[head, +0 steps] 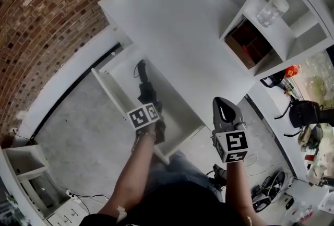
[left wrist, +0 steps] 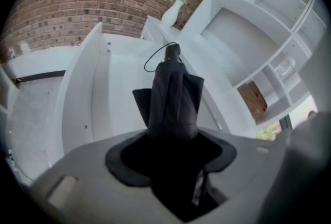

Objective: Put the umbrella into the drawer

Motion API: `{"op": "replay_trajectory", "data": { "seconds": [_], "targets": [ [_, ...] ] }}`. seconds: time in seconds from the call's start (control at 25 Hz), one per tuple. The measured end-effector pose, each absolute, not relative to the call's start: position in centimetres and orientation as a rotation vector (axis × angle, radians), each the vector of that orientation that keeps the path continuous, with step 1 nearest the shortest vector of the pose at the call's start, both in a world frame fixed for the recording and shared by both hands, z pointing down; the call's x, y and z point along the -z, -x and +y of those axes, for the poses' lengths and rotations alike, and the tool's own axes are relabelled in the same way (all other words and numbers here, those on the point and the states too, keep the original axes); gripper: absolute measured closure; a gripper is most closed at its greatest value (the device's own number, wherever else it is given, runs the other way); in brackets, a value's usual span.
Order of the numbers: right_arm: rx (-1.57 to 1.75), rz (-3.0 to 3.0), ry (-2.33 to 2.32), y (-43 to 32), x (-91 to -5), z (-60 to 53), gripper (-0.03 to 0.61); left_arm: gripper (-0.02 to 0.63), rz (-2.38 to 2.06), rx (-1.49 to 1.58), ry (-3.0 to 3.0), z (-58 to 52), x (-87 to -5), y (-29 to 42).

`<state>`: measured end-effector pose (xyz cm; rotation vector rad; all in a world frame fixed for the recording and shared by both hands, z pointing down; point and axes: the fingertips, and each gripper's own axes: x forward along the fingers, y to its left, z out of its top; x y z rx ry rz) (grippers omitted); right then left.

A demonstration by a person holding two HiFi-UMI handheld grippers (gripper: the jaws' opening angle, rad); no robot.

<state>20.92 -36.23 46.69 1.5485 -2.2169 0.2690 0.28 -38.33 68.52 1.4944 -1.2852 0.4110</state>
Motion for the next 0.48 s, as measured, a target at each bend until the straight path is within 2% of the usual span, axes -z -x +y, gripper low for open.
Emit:
{"op": "replay_trajectory", "data": {
  "seconds": [0.48],
  "targets": [
    [-0.313, -2.212, -1.475, -20.9, -48.7, -37.0, 0.575, 0.371, -1.253, -0.495, -1.353, -37.9, -73.9, -1.6]
  ]
}}
